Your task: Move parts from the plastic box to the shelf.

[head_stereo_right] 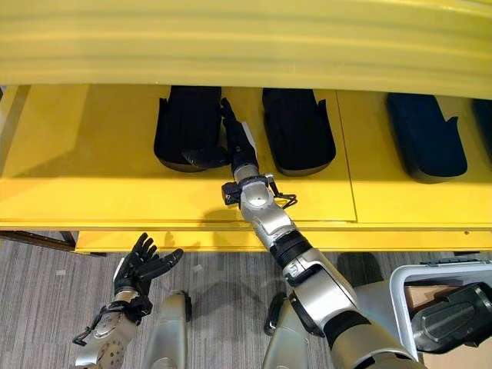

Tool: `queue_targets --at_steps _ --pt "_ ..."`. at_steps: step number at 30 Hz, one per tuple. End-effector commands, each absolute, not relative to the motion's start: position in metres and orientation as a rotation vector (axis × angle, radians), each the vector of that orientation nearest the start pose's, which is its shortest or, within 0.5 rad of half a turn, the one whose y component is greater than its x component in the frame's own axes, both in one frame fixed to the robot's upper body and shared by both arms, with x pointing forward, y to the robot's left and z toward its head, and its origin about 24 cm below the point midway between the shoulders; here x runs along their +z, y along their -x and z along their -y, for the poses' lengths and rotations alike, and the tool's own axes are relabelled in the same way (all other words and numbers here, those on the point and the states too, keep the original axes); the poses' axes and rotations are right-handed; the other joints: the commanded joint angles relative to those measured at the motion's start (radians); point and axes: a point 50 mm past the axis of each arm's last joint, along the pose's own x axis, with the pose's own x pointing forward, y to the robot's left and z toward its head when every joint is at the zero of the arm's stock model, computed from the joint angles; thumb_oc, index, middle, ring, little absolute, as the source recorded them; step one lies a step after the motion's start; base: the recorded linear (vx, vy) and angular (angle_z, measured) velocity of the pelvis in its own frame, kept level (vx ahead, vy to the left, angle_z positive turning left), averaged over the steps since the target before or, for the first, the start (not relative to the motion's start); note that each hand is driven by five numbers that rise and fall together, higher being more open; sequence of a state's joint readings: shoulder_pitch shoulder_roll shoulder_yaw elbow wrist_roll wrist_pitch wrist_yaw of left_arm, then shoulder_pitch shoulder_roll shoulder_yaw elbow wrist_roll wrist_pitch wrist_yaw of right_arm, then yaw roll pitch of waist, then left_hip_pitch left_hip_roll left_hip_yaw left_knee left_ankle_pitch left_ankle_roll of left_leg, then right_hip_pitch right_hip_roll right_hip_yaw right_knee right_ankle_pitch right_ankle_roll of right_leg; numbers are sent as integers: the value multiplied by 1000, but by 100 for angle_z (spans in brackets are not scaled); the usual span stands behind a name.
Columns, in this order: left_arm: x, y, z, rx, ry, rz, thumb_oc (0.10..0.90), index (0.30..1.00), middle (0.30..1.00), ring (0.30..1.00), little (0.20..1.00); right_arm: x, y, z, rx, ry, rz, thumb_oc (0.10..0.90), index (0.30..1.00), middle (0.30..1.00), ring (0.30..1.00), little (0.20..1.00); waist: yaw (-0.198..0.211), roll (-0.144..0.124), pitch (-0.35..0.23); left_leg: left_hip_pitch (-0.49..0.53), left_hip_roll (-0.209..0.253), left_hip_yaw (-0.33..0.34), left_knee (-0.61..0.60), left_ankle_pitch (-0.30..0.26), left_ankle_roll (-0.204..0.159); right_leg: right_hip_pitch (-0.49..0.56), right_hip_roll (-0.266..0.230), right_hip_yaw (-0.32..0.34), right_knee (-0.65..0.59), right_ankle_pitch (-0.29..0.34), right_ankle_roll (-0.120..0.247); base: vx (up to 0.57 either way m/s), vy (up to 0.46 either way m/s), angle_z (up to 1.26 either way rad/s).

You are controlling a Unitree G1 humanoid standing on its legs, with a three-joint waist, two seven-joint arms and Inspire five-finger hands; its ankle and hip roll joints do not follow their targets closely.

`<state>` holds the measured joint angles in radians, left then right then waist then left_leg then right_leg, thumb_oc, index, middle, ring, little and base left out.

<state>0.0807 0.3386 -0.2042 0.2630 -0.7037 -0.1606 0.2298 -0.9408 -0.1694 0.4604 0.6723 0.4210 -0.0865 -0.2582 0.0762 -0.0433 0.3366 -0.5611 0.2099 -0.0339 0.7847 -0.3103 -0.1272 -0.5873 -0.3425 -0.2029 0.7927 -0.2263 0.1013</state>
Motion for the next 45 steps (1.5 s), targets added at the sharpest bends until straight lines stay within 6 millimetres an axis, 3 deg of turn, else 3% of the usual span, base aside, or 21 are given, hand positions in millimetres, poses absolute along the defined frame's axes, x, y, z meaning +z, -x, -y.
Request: queue_targets --at_steps 1,11,20,27,39,45 --pt "17 -231 -209 191 323 -55 900 1000 1000 1000 1000 215 -377 48 268 107 447 900 1000 1000 1000 1000 2 -12 -13 -19 2 -32 -45 93 32 113 -13 72 -17 -12 35 0 0 0" --pt "18 -230 -213 213 312 -40 900 1000 1000 1000 1000 216 -365 93 188 309 558 900 1000 1000 1000 1000 -23 -17 -5 -20 13 -32 -47 93 30 104 -8 72 -17 -13 35 0 -7 -2" --pt "17 -228 -215 223 311 -39 900 1000 1000 1000 1000 218 -358 107 165 328 590 900 1000 1000 1000 1000 -30 -19 -7 -25 15 -35 -48 95 29 101 -7 71 -14 -16 35 0 0 0" --pt "17 -228 -216 225 313 -36 900 1000 1000 1000 1000 230 -352 100 200 307 653 900 1000 1000 1000 1000 -31 -20 -10 -26 16 -35 -52 97 28 102 -7 69 -15 -15 35 0 0 0" --pt "18 -229 -219 235 321 -32 900 1000 1000 1000 1000 271 -329 66 354 178 831 900 1000 1000 1000 1000 -30 -26 -23 -28 15 -33 -58 102 28 100 -6 69 -20 -10 32 0 0 0" --pt "19 -230 -220 239 321 -30 900 1000 1000 1000 1000 288 -318 59 387 136 912 900 1000 1000 1000 1000 -31 -29 -28 -28 14 -34 -59 103 28 101 -7 72 -24 -9 34 0 0 0"
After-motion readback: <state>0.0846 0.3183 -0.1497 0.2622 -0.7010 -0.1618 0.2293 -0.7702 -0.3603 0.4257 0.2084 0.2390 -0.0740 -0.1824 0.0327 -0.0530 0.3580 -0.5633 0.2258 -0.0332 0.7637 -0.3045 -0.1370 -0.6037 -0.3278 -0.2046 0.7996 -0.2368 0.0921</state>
